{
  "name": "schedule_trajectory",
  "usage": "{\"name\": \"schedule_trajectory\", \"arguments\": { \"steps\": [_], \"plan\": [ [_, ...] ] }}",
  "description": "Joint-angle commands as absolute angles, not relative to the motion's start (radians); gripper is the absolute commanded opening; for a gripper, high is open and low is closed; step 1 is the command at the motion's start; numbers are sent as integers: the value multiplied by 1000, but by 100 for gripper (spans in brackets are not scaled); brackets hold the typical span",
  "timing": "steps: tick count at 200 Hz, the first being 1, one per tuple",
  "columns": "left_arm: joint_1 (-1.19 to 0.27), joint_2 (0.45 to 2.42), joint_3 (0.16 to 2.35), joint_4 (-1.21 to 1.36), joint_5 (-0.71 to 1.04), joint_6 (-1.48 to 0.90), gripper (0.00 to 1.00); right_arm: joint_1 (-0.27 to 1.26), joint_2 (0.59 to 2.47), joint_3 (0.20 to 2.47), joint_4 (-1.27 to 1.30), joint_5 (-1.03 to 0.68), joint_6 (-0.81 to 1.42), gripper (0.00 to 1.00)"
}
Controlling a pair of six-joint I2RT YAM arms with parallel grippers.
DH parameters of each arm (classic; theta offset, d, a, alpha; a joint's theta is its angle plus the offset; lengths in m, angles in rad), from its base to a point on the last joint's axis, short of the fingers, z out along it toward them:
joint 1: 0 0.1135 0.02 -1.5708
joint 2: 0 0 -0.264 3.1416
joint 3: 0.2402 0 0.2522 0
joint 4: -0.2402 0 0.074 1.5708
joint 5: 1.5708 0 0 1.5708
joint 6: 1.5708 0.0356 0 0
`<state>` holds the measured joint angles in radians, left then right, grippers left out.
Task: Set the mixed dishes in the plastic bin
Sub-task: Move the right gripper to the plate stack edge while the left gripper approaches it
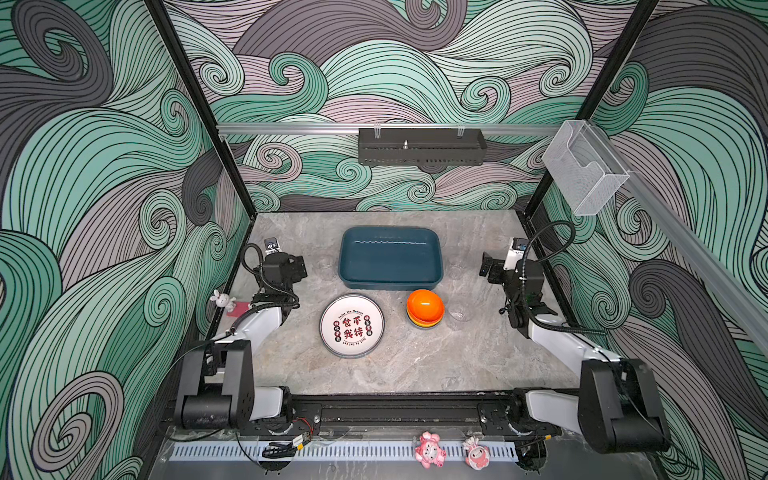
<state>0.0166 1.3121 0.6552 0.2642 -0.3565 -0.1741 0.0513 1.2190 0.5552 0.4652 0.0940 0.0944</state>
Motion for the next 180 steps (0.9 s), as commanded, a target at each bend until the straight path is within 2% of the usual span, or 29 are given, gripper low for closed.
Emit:
{"name": "schedule_trajectory", "arguments": {
  "steps": [1, 23, 34, 41, 58, 68, 85, 99, 119, 156, 180],
  "plan": [
    [16, 1238, 730, 32, -423, -344, 98, 50, 1166, 603, 301, 21, 247, 99],
    [20, 1161, 782, -170, -472, -669, 99, 34, 1112, 718, 18, 16, 544, 99],
    [29, 1125, 784, -209, -394, -728, 99, 16, 1100, 742, -39, -36, 651, 99],
    [31, 1104, 782, -221, -328, -732, 99, -1, 1101, 734, 8, -137, 697, 99],
    [33, 1071, 810, -342, -223, -761, 98, -6, 1127, 732, 108, -323, 750, 76],
    [32, 1060, 841, -436, -174, -767, 93, 1, 1139, 767, 54, -353, 782, 73],
    [32, 1047, 894, -613, -88, -759, 85, 24, 1171, 853, -71, -419, 760, 63],
    [33, 1038, 914, -732, -17, -751, 84, 59, 1207, 932, -204, -455, 700, 56],
    [32, 1043, 912, -831, 124, -719, 84, 137, 1256, 1023, -367, -464, 625, 53],
    [32, 1076, 904, -959, 307, -672, 89, 327, 1313, 1117, -525, -419, 543, 56],
    [32, 1094, 880, -997, 406, -678, 84, 446, 1359, 1180, -598, -376, 504, 52]
  ]
}}
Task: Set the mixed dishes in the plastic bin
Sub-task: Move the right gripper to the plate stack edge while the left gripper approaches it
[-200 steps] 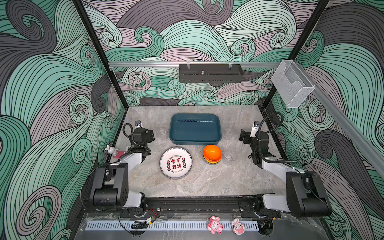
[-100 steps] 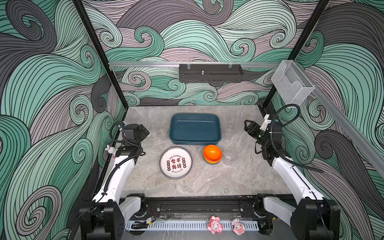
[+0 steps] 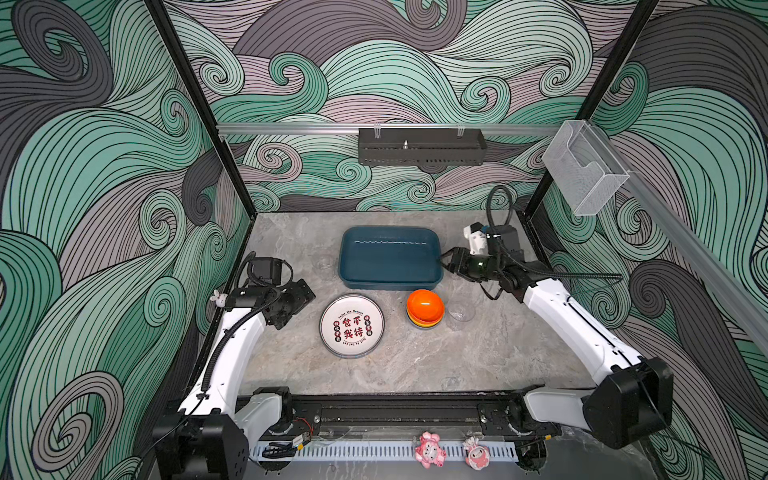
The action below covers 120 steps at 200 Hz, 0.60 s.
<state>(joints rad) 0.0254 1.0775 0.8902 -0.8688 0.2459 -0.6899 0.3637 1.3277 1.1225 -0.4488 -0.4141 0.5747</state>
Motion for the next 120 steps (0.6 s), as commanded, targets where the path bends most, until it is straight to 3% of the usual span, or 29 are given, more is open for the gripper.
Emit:
{"name": "schedule_trajectory", "arguments": {
  "steps": [1, 15, 34, 120],
  "plan": [
    [32, 1094, 877, -996, 413, -680, 83, 451, 1360, 1182, -601, -376, 503, 51],
    [31, 1083, 825, -974, 447, -712, 77, 510, 1392, 1215, -631, -359, 489, 48],
    [31, 1050, 743, -925, 461, -753, 76, 580, 1438, 1250, -653, -324, 475, 48],
    [20, 1067, 582, -710, 558, -823, 83, 750, 1672, 1383, -702, -258, 459, 50]
  ]
}}
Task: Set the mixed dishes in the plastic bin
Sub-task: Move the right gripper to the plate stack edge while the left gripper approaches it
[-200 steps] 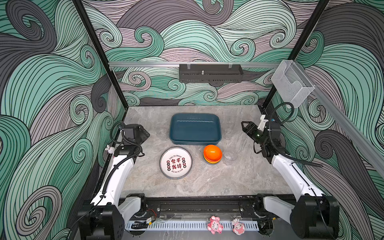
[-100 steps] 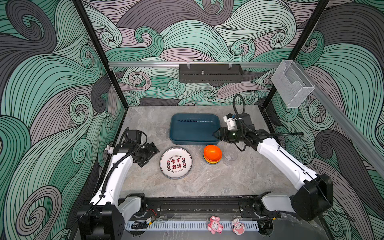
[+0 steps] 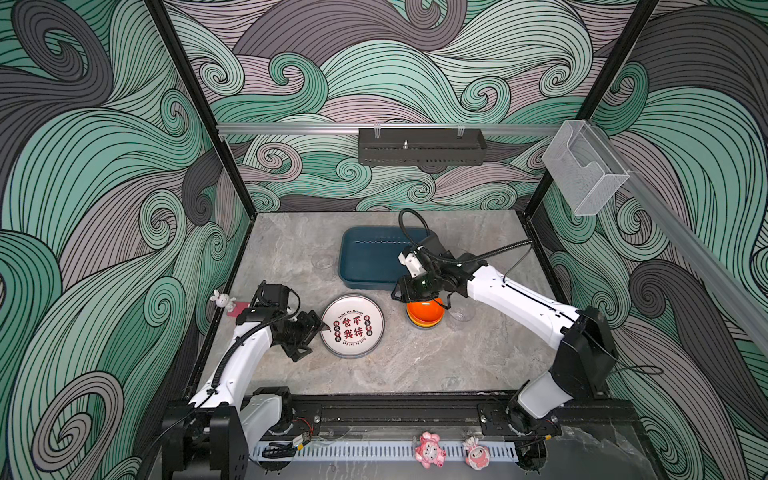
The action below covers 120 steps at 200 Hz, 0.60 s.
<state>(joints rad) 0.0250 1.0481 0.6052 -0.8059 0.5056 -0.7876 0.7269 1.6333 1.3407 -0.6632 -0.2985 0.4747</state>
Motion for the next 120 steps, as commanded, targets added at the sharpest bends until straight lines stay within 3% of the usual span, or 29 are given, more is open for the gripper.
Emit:
{"name": "schedule_trajectory", "arguments": {
  "steps": [1, 120],
  "plan": [
    [20, 1068, 581, -706, 560, -823, 83, 750, 1673, 1383, -701, -257, 459, 50],
    [-33, 1204, 545, -556, 590, -829, 80, 808, 1869, 1514, -755, -237, 451, 53]
  ]
}}
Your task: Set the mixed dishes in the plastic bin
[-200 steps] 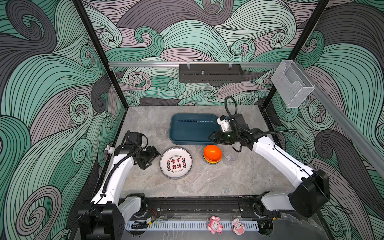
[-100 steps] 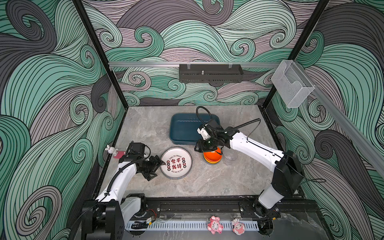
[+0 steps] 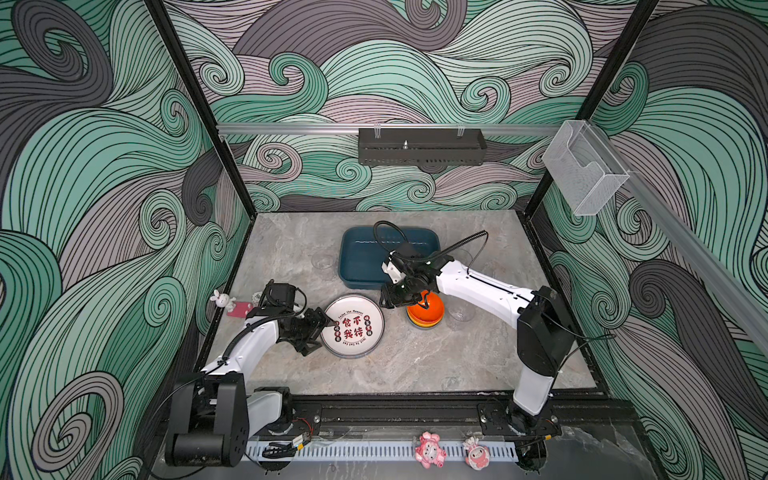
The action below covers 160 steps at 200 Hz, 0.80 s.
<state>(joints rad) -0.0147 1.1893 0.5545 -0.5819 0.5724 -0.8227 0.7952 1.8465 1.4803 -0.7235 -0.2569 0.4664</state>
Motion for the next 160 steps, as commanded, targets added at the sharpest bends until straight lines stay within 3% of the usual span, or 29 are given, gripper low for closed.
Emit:
{"name": "schedule_trajectory", "arguments": {
  "steps": [1, 69, 125, 160],
  "plan": [
    [-34, 1204, 545, -556, 590, -828, 80, 808, 1869, 1514, -756, -236, 452, 53],
    [-69, 1169, 546, -599, 545, -833, 73, 824, 1965, 1578, -782, -235, 446, 51],
    [-69, 1101, 543, -671, 505, -841, 78, 836, 2016, 1610, -790, -229, 444, 51],
    [-69, 1070, 547, -700, 477, -844, 70, 842, 2041, 1627, -795, -227, 446, 50]
  ]
}}
